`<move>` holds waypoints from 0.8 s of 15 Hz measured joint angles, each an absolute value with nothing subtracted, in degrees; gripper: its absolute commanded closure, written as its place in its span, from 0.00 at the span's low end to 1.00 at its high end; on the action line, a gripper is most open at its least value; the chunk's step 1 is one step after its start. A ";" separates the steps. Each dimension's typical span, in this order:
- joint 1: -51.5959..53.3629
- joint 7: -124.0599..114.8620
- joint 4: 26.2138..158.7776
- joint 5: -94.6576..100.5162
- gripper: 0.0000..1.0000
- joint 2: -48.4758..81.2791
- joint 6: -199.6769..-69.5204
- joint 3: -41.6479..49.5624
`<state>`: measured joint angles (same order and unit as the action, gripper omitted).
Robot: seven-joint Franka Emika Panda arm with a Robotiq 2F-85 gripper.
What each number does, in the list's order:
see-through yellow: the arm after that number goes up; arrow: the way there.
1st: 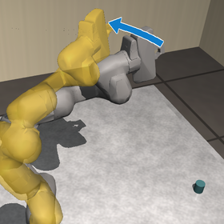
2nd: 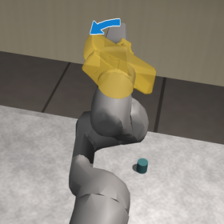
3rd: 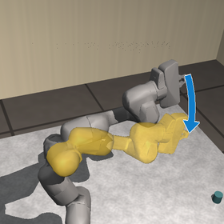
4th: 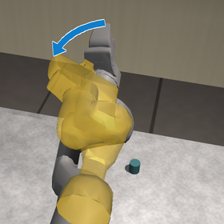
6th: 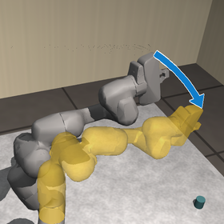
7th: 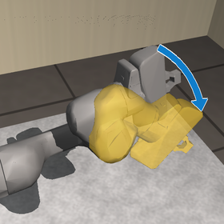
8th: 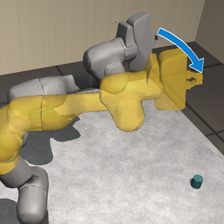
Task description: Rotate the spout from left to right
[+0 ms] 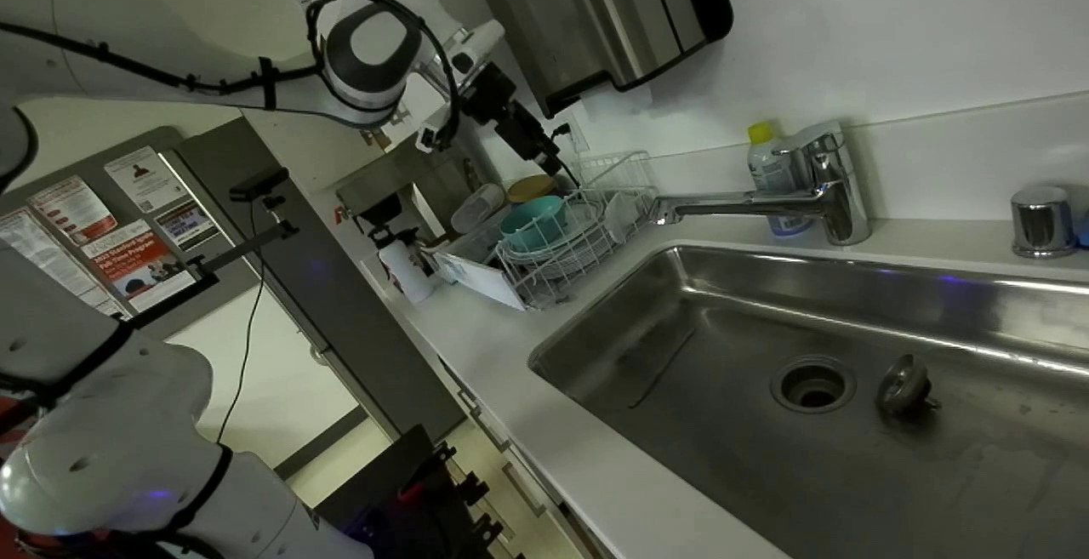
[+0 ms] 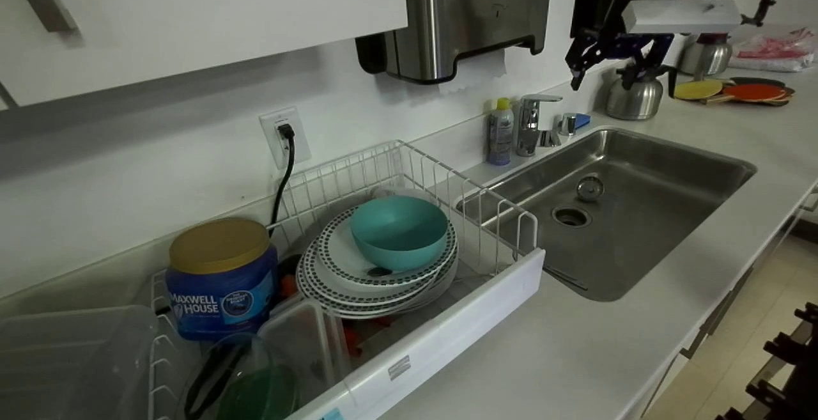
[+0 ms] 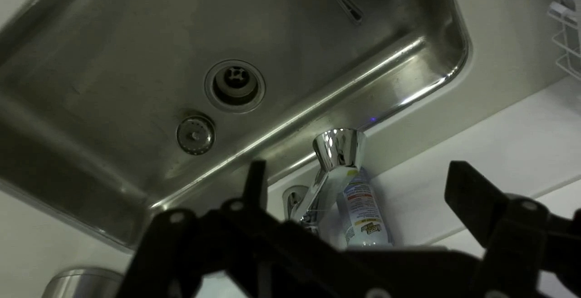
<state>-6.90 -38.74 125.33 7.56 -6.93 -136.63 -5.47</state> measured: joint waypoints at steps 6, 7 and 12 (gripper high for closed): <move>-6.48 -40.72 122.87 6.97 0.00 -3.13 -138.56 -2.87; -6.44 -41.03 121.99 6.52 0.00 -1.69 -139.79 -2.26; -5.83 -42.58 117.61 4.73 0.00 6.28 -144.10 0.46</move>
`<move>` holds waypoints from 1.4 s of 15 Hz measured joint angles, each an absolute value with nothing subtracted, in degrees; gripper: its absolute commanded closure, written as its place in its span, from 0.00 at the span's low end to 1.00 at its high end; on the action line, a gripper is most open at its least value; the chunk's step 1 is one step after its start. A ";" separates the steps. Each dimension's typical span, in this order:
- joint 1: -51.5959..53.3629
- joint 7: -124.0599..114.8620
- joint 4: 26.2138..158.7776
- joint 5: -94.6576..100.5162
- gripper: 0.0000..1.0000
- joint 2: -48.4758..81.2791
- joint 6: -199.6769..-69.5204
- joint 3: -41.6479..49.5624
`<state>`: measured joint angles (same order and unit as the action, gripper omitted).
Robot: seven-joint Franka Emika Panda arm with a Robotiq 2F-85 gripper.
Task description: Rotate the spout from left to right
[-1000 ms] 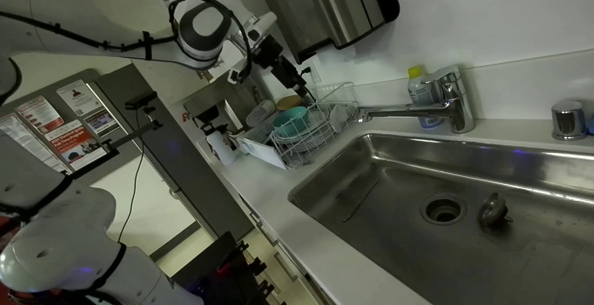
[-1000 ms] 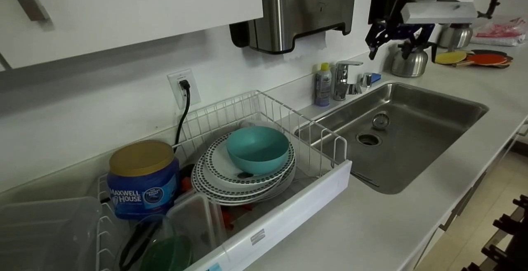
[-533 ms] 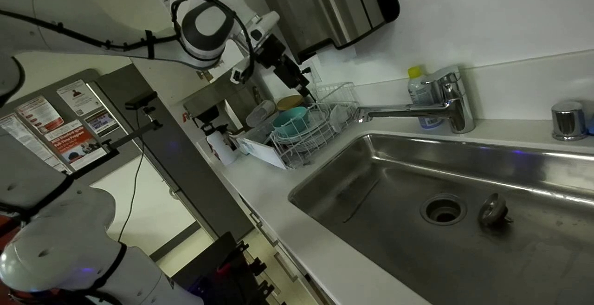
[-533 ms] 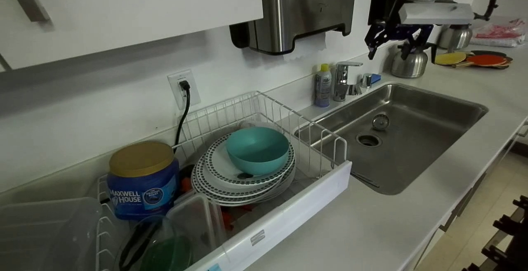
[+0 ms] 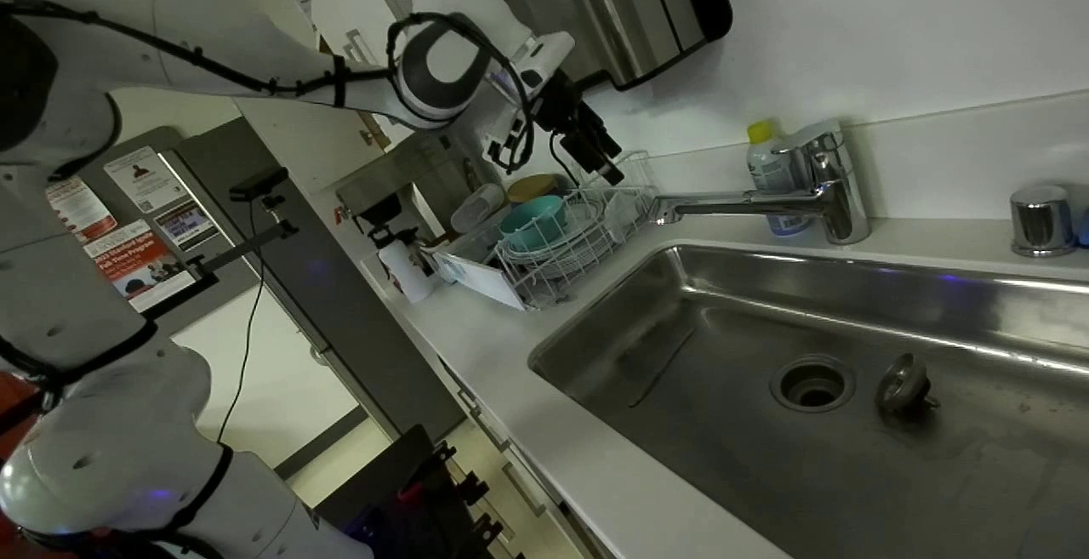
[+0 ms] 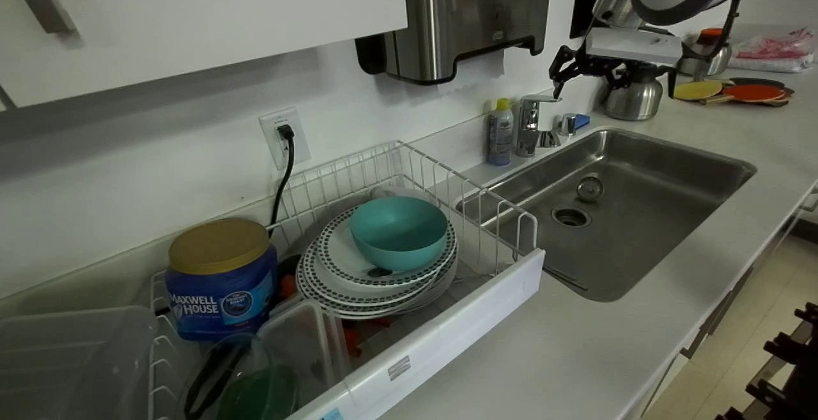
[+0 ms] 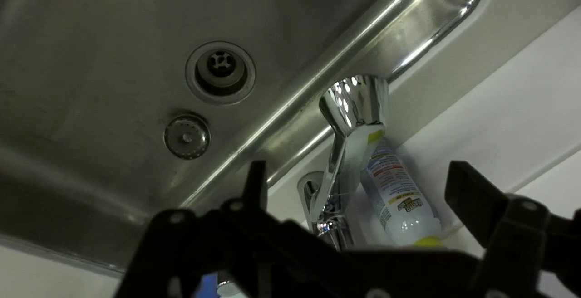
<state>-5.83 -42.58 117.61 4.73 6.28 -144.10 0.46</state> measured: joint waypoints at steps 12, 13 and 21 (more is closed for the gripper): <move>-1.71 -43.21 108.25 1.24 0.00 19.45 -144.52 4.68; -1.38 -43.24 107.69 1.24 0.00 20.15 -144.52 4.97; 0.76 -43.82 104.20 1.29 0.00 24.47 -144.52 7.40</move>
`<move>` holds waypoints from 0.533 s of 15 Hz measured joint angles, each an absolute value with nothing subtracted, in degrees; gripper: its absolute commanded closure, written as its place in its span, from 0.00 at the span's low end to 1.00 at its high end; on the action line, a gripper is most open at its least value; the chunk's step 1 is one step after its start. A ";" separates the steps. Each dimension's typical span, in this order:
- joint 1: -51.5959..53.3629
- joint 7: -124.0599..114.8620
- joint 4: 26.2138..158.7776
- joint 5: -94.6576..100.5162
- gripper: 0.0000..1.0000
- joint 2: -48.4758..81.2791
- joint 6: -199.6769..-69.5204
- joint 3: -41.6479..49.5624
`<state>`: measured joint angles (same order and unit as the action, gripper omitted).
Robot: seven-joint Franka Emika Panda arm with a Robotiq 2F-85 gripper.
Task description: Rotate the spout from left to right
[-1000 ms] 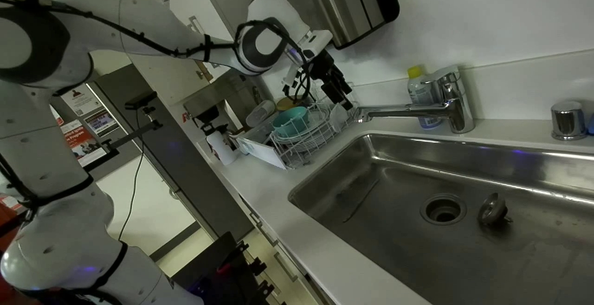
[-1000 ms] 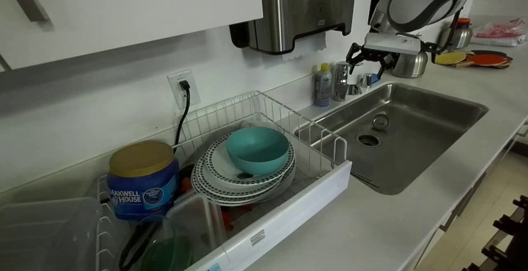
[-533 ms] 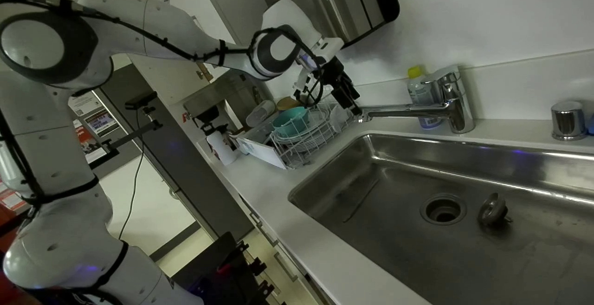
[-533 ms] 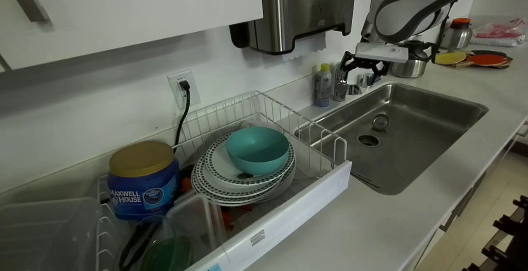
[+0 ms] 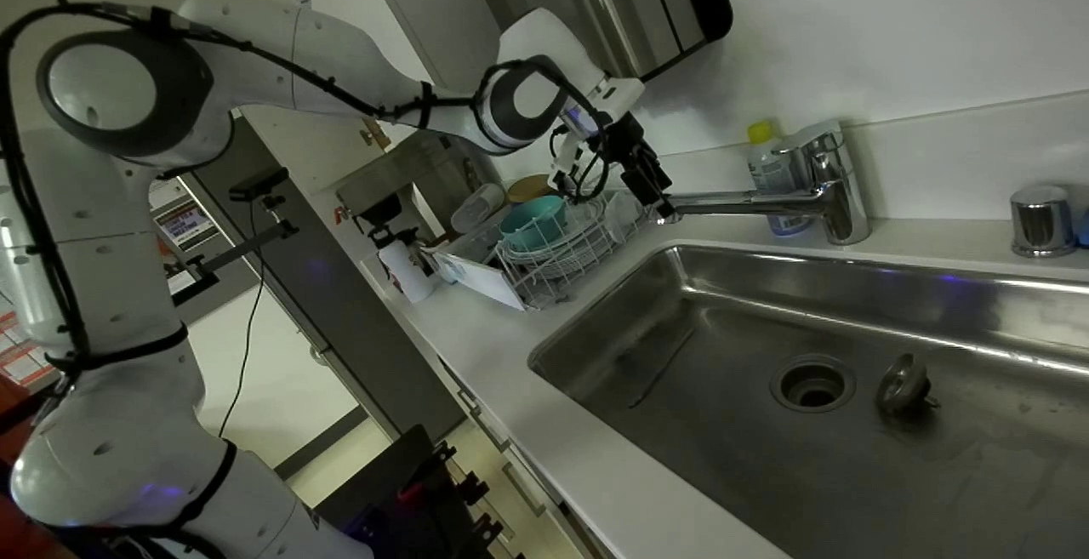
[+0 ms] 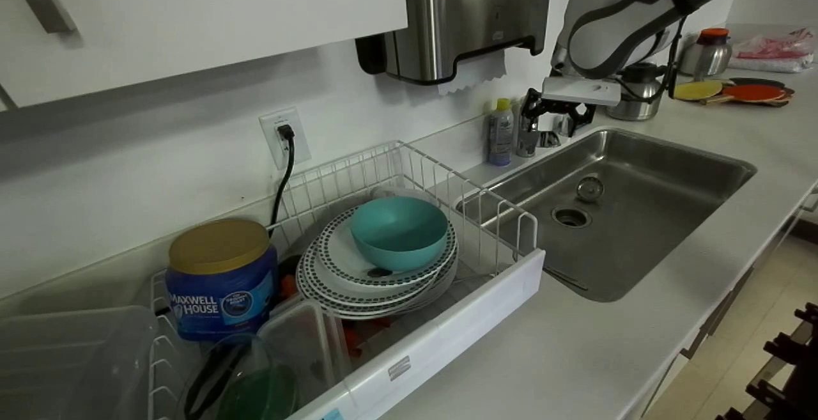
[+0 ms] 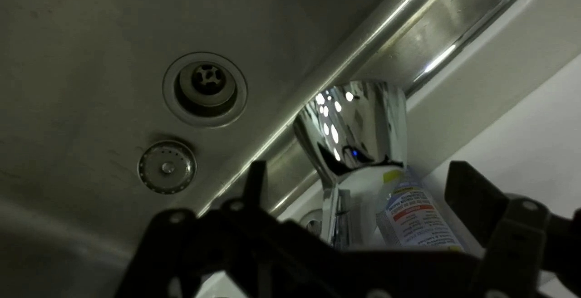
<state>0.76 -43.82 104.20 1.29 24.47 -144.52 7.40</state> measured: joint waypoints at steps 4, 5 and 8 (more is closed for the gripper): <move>1.62 -45.40 102.34 1.48 0.00 26.51 -144.52 8.81; 1.75 -45.50 101.82 1.49 0.00 27.05 -144.52 9.08; 2.17 -45.64 100.25 1.61 0.34 28.74 -144.52 9.89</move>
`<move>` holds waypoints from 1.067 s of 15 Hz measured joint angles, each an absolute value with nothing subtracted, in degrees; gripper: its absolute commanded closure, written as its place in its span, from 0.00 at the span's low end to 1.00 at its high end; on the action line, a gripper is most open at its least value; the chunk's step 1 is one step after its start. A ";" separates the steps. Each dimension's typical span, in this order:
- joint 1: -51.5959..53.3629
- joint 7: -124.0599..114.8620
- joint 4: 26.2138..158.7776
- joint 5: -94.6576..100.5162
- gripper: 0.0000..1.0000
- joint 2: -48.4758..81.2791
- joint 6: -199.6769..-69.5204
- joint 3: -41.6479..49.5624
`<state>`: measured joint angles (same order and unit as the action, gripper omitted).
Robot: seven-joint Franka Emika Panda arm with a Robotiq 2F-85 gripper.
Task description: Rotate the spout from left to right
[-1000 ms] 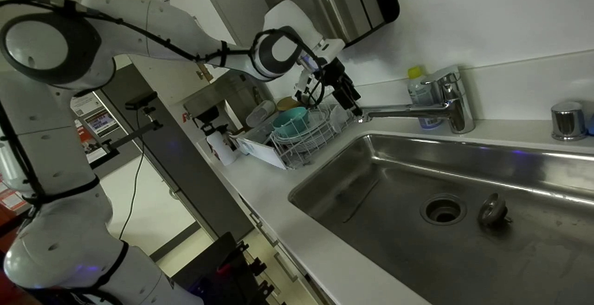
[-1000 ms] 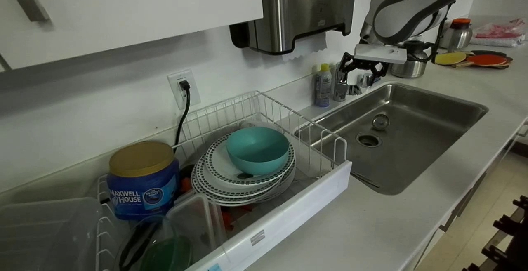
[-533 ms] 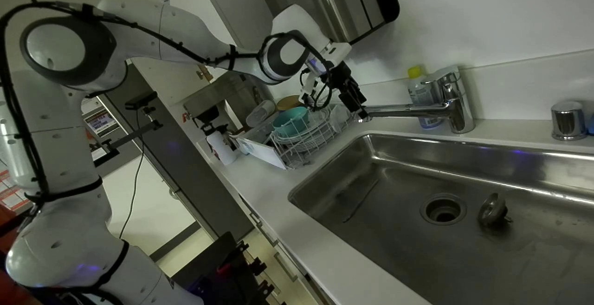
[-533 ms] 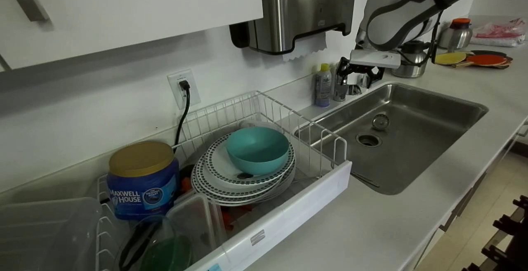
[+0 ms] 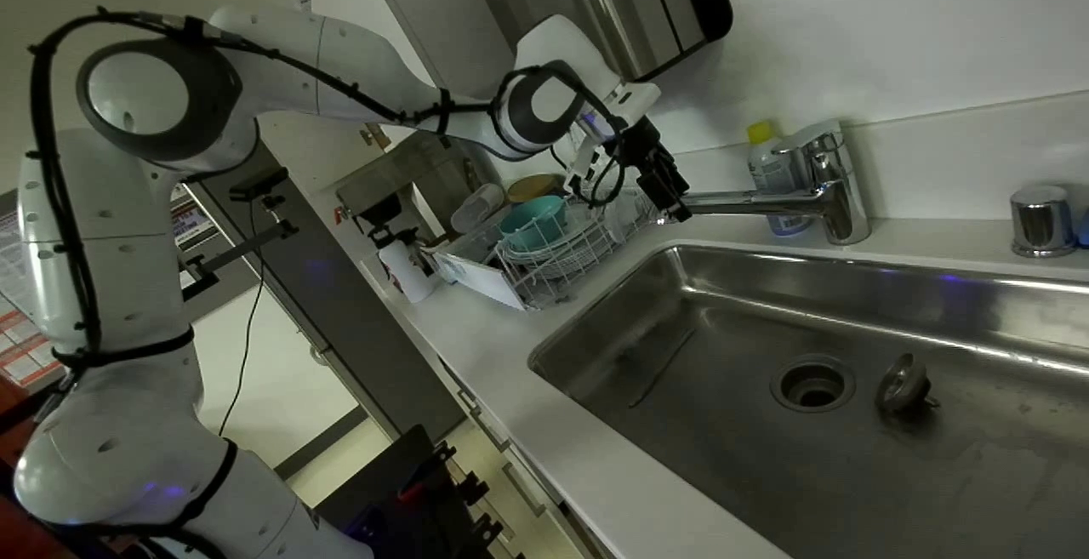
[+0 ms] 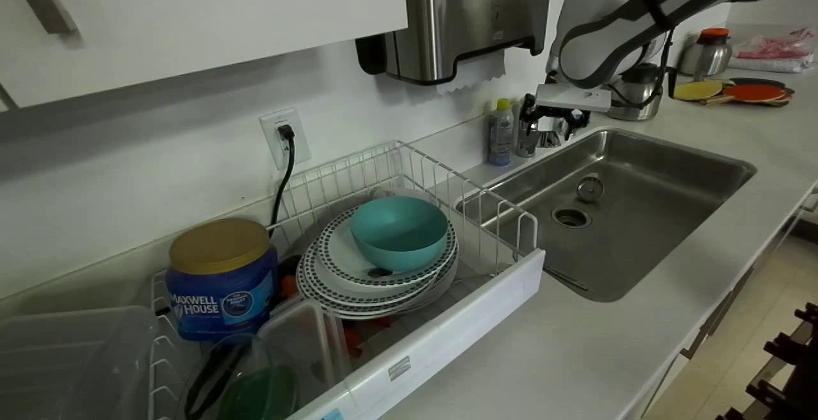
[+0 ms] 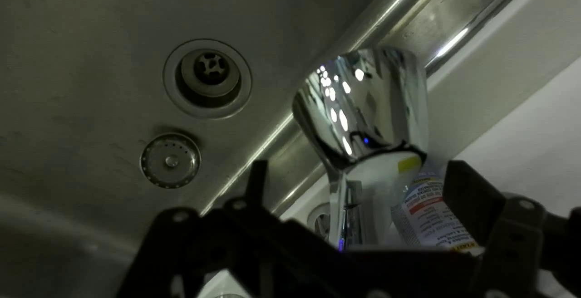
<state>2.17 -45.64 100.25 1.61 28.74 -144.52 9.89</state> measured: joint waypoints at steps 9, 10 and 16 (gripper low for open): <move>3.29 -45.69 97.64 2.08 0.82 31.11 -144.65 11.04; 3.43 -45.56 97.64 2.33 0.82 31.11 -144.64 11.18; 2.75 -39.06 97.91 3.92 0.82 30.45 -142.83 11.39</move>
<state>2.75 -39.06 97.91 3.92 30.45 -142.83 11.39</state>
